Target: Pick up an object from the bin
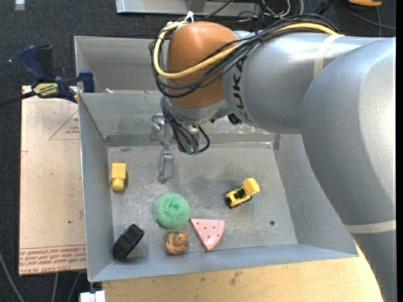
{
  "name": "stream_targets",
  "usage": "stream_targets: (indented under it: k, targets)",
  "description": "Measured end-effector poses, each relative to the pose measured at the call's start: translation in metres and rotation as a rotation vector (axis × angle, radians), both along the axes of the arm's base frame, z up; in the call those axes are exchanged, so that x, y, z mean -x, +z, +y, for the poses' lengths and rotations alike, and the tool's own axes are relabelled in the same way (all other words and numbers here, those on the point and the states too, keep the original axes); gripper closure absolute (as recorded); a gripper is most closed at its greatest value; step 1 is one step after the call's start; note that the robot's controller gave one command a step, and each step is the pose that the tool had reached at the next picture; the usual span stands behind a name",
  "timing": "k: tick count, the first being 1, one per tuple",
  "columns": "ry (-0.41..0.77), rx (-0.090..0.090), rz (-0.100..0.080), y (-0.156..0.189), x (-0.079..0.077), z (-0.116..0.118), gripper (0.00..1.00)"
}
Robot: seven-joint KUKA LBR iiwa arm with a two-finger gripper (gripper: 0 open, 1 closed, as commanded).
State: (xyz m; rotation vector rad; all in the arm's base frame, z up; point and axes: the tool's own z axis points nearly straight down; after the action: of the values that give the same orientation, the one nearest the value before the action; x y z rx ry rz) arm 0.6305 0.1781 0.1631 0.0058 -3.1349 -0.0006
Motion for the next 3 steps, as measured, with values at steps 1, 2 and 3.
stream_targets:
  k: [1, 2, 3]
  targets:
    - [-0.003, -0.001, -0.008, 0.005, -0.002, -0.001, 0.00]
    - [0.019, -0.006, -0.022, -0.011, 0.008, -0.009, 0.00]
    - [0.062, -0.001, -0.009, -0.078, 0.040, -0.053, 0.00]
